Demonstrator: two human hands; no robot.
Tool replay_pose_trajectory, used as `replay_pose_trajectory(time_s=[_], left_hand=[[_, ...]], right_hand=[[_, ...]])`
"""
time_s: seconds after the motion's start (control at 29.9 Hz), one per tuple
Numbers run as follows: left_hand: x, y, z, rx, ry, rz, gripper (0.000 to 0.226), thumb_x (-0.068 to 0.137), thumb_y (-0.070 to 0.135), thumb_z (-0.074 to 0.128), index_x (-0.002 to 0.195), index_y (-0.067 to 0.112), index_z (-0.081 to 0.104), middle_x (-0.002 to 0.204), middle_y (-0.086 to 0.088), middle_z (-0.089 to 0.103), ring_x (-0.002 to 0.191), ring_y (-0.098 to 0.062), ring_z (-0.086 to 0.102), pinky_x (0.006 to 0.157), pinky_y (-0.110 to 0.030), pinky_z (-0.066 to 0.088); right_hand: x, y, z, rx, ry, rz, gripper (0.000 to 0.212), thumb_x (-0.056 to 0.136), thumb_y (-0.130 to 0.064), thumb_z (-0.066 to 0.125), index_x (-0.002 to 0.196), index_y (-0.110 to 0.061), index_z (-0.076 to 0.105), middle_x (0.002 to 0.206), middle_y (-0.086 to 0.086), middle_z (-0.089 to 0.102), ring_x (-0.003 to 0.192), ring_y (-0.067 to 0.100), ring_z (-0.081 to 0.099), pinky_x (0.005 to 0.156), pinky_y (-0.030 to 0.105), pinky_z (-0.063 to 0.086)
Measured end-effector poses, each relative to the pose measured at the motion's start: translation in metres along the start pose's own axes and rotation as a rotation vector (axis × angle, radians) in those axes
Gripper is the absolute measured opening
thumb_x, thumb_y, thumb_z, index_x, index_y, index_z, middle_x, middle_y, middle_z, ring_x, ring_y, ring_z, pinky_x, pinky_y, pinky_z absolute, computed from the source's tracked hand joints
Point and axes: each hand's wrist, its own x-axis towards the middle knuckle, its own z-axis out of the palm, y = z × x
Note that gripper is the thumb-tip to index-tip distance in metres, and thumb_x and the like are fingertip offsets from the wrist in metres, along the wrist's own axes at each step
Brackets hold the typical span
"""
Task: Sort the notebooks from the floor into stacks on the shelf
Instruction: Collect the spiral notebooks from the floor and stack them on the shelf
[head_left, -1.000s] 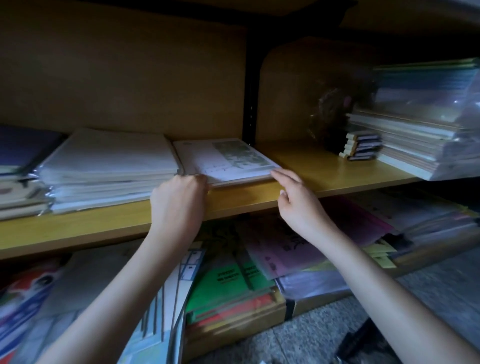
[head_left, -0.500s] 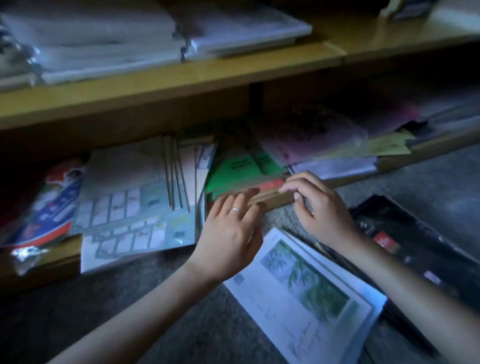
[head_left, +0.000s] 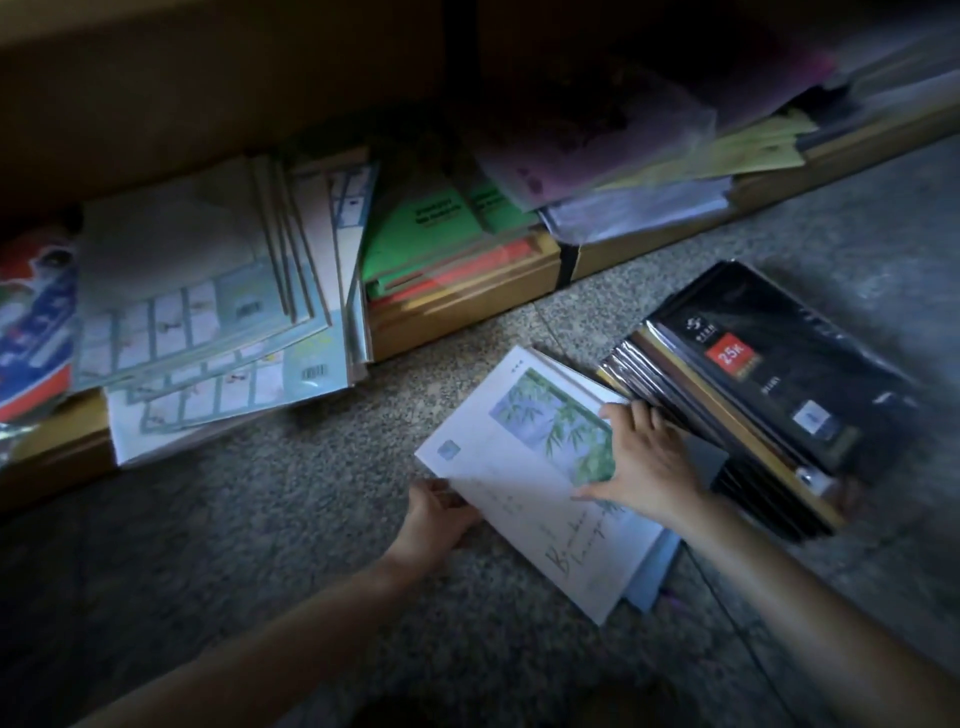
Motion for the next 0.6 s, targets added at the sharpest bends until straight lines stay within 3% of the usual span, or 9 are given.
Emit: replay_pose_trajectory(time_s=[0.07, 0.17, 0.27, 0.4, 0.54, 0.6], left_hand=[[0.001, -0.002, 0.004, -0.03, 0.01, 0.002, 0.039, 0.071, -0.014, 0.071, 0.097, -0.004, 0.045, 0.073, -0.012, 0.059, 0.038, 0.001, 0.054, 0.038, -0.014, 0.043], [-0.007, 0.0, 0.007, -0.083, -0.051, 0.02, 0.036, 0.051, 0.007, 0.072, 0.085, 0.002, 0.059, 0.079, -0.013, 0.065, 0.053, -0.007, 0.062, 0.049, -0.021, 0.048], [-0.025, 0.007, 0.003, -0.143, -0.083, 0.157, 0.064, 0.053, 0.012, 0.072, 0.112, 0.009, 0.048, 0.099, -0.012, 0.059, 0.078, -0.015, 0.061, 0.06, -0.021, 0.052], [-0.041, 0.012, -0.002, -0.134, -0.24, 0.354, 0.081, 0.053, 0.028, 0.077, 0.125, 0.025, 0.039, 0.112, -0.011, 0.056, 0.091, -0.011, 0.062, 0.074, -0.024, 0.052], [-0.039, 0.015, 0.003, -0.116, -0.447, 0.363, 0.1, 0.067, 0.023, 0.072, 0.138, 0.048, 0.006, 0.131, 0.013, 0.05, 0.112, -0.008, 0.057, 0.082, -0.028, 0.052], [-0.035, 0.017, 0.011, -0.144, -0.472, 0.319, 0.085, 0.073, 0.018, 0.067, 0.137, 0.042, 0.017, 0.134, 0.007, 0.05, 0.119, -0.017, 0.054, 0.084, -0.034, 0.053]], right_hand=[[-0.003, -0.001, 0.005, -0.009, 0.027, 0.022, 0.106, 0.051, -0.071, 0.073, 0.132, -0.019, 0.029, 0.127, 0.007, 0.034, 0.119, 0.025, 0.037, 0.094, 0.035, 0.034], [0.001, 0.0, 0.01, -0.037, 0.047, 0.048, 0.112, 0.048, -0.076, 0.069, 0.134, -0.02, 0.025, 0.128, 0.006, 0.032, 0.12, 0.024, 0.035, 0.098, 0.035, 0.031], [0.008, 0.001, 0.009, -0.007, 0.058, 0.048, 0.11, 0.045, -0.077, 0.07, 0.129, -0.019, 0.029, 0.127, 0.006, 0.037, 0.118, 0.024, 0.038, 0.095, 0.035, 0.035], [0.014, 0.001, 0.001, -0.026, -0.02, 0.063, 0.113, 0.048, -0.082, 0.062, 0.133, -0.017, 0.024, 0.133, 0.009, 0.034, 0.121, 0.025, 0.039, 0.089, 0.034, 0.04], [0.014, -0.004, -0.004, -0.137, -0.05, 0.029, 0.117, 0.06, -0.087, 0.044, 0.144, -0.014, 0.01, 0.142, 0.013, 0.029, 0.111, 0.025, 0.053, 0.067, 0.029, 0.044], [0.013, -0.008, -0.004, -0.128, -0.064, 0.041, 0.115, 0.063, -0.086, 0.043, 0.145, -0.014, 0.007, 0.144, 0.017, 0.028, 0.102, 0.025, 0.058, 0.053, 0.025, 0.038]])
